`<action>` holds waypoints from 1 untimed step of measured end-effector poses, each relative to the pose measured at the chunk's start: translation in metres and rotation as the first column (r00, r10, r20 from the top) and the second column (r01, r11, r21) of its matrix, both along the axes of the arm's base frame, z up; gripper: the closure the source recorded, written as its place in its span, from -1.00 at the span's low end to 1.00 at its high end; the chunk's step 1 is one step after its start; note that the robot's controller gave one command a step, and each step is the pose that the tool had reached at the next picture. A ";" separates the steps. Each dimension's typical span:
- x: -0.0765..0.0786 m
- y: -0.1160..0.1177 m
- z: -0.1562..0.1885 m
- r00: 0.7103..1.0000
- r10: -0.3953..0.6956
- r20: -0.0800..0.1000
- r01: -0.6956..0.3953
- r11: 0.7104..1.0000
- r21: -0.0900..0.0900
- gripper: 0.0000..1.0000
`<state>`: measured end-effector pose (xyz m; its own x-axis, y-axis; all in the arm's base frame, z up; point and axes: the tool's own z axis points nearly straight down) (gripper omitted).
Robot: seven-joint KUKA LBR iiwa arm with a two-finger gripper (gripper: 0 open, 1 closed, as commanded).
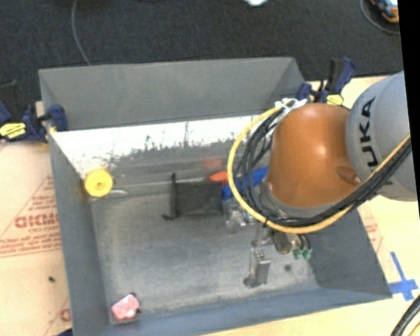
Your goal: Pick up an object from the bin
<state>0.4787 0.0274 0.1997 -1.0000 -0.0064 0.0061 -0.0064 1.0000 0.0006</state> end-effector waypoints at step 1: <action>0.002 0.000 0.004 1.000 -0.001 0.009 0.001 1.000 0.001 -1.00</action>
Offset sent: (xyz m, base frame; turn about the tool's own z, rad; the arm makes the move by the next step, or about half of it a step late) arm -0.0037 -0.0032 -0.0515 -0.1137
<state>0.4804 0.0275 0.2038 -1.0000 -0.0051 -0.0025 -0.0051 1.0000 0.0013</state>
